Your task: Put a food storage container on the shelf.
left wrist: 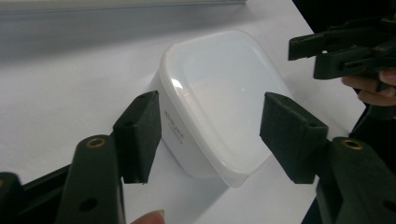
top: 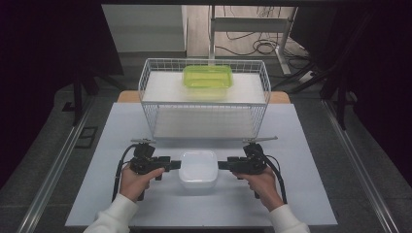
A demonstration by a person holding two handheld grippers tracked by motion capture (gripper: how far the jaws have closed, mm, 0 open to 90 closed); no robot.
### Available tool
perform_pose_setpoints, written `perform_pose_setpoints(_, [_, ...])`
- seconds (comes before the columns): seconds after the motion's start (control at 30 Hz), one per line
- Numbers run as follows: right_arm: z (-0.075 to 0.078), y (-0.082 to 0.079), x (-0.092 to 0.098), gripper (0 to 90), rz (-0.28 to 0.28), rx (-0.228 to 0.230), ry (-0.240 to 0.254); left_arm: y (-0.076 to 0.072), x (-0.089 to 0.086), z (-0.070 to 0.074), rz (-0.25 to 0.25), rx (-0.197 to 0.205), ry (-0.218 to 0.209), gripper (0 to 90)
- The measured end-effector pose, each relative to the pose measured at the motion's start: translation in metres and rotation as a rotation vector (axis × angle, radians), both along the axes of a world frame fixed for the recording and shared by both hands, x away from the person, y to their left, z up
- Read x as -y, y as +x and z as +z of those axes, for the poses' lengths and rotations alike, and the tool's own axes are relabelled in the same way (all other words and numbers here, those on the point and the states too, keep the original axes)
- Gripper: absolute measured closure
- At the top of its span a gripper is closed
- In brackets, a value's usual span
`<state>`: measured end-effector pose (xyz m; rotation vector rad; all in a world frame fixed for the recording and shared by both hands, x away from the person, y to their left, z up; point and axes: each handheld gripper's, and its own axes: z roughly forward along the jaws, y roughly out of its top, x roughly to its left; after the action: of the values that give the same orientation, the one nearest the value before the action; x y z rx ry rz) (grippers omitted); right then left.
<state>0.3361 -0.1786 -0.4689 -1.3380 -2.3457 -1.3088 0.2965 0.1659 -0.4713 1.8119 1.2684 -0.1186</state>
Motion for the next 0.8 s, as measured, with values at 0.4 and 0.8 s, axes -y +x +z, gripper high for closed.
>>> perform_pose_setpoints(0.4, [-0.015,0.010,-0.005,48.3,0.009,-0.075,0.027,0.009,-0.007,-0.022,0.032,-0.088,-0.091,46.4])
perform_pose_setpoints(0.8, [-0.028,0.013,-0.003,57.0,-0.035,-0.147,0.093,0.015,-0.001,-0.036,0.003,-0.159,-0.171,61.7])
